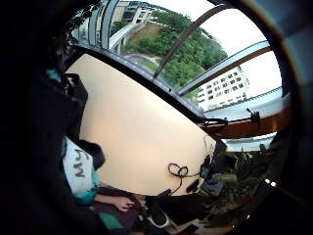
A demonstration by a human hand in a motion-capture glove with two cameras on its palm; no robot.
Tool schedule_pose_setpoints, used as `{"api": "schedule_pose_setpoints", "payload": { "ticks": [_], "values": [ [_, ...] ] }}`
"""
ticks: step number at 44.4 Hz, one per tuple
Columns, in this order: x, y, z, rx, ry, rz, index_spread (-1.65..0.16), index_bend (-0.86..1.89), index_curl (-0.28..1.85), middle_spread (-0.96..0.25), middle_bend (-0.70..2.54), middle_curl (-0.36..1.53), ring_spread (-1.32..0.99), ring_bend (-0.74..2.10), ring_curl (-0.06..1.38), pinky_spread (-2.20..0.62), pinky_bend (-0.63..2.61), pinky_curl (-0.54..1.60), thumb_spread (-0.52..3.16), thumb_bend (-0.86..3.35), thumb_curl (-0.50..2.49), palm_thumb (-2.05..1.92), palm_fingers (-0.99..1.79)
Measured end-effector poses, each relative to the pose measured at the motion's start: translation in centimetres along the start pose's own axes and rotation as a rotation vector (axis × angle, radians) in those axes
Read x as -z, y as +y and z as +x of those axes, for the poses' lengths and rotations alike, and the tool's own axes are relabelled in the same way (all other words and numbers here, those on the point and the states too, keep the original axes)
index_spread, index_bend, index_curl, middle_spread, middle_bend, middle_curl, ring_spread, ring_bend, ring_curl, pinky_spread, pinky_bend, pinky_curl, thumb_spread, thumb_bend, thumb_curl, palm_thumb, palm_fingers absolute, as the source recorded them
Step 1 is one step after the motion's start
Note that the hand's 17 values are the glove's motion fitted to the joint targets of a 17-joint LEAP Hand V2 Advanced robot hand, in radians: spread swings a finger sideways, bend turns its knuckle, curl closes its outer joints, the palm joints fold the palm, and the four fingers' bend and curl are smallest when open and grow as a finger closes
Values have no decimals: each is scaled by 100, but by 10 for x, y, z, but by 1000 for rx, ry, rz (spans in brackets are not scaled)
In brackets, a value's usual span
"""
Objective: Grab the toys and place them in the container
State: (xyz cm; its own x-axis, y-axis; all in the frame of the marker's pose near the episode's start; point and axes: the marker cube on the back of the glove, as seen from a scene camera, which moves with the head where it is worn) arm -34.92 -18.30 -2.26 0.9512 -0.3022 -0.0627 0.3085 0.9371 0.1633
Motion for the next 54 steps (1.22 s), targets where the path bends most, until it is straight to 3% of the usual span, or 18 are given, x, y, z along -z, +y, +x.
{"api": "schedule_pose_setpoints", "payload": {
  "ticks": [3,9,17,21,26,28,30,31,32,33,34,42,54],
  "values": [
    [-8,-10,-29,-22,45,-3,-24,107,96,-22,130,80,-42,114,79,-37,97,60,68,1,81,50,87],
    [-27,-18,-113,163,-65,-41,-24,108,99,-22,131,83,-41,117,80,-37,98,62,67,-1,84,50,86],
    [-55,-26,-185,170,-17,-100,-23,107,102,-21,131,85,-41,120,80,-37,100,64,66,-1,87,49,82],
    [-60,-24,-215,311,-97,-130,-23,105,102,-21,130,86,-41,121,80,-37,101,64,66,-2,88,47,80],
    [-72,-23,-239,327,-63,-255,-23,98,103,-21,127,87,-39,124,79,-37,101,65,70,-4,88,41,73],
    [-79,-22,-246,331,-18,-341,-23,85,102,-21,126,86,-38,122,78,-36,101,65,76,-7,85,33,58],
    [-85,-21,-254,331,14,-399,-23,53,96,-20,107,81,-35,113,79,-31,110,71,88,-19,73,3,-7],
    [-87,-21,-259,329,16,-410,-23,49,95,-20,106,80,-34,114,80,-29,112,71,91,-16,70,0,-7],
    [-89,-22,-263,328,15,-412,-22,70,100,-20,124,85,-35,121,81,-32,107,68,91,-4,75,11,46],
    [-90,-21,-265,328,13,-410,-25,26,78,-18,84,70,-31,100,70,-25,119,65,92,-16,67,-8,-36],
    [-92,-21,-265,328,15,-408,-25,22,80,-15,64,67,-25,91,70,-20,123,67,91,-17,65,-12,-70],
    [-91,-16,-244,349,91,-414,-25,2,53,-5,26,50,-10,55,55,-5,108,57,96,-11,51,-14,-49],
    [-85,-13,-221,361,100,-409,-25,5,36,-2,13,40,-3,39,47,2,81,45,102,-9,37,-12,-35]
  ]
}}
